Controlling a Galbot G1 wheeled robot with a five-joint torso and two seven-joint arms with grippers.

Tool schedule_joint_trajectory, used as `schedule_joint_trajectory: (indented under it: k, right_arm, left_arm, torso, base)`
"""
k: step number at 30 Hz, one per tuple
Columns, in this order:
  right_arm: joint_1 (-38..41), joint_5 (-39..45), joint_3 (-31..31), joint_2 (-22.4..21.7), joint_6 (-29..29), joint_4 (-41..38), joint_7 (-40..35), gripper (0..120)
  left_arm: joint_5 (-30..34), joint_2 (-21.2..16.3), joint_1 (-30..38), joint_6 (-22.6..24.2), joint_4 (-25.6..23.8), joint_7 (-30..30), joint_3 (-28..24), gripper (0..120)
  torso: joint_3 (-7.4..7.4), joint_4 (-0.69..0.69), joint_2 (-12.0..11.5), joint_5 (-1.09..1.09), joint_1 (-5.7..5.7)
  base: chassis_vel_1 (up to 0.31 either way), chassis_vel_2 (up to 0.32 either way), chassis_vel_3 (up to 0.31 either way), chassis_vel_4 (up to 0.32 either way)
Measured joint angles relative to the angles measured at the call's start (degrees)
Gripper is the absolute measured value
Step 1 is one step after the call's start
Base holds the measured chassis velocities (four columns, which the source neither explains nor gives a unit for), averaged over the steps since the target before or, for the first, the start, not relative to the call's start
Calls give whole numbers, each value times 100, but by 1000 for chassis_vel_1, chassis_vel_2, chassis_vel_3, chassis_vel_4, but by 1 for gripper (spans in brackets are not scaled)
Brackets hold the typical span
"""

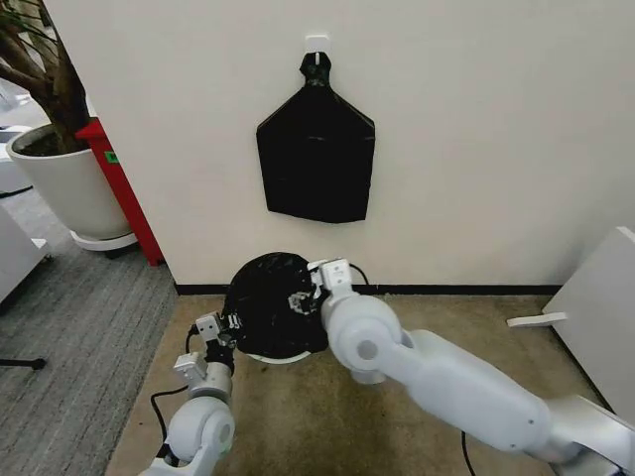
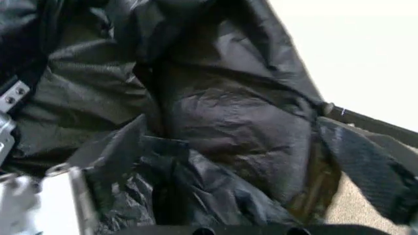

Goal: Place the garbage bag over the trash bin.

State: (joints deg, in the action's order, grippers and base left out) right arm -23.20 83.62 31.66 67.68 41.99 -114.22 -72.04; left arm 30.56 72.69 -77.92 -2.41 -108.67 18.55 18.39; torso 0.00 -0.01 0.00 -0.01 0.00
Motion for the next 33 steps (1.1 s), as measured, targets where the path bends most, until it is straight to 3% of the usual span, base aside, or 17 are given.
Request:
schedule_joint_trajectory:
  k: [10,16,24,33]
  right_arm:
    - [440,-465,670,600,-10,651,-357,100]
    - [680,-490,1077,665,-10,816,-650,100]
    - [878,-124,1743,305,-11,725,-1218,100]
    - [520,-8,1643,-35,-16,325,-1527,100]
  left_arm:
    - [-170,-30,1,-96,66,-35,-24,3]
    - [-214,-59,25,-104,82,-36,-14,3]
    - [-289,-53,107,-150,147,-36,-1,3]
    - [-336,-42,194,-207,258,-34,-2,3]
  torso:
    - [0,1,0,0,0]
    - [0,2,0,1,0]
    - [0,0,0,1,0]
    - [0,0,0,2,0]
  base:
    - [0,0,0,0]
    - [0,0,0,0]
    - [0,0,0,0]
    - [0,0,0,0]
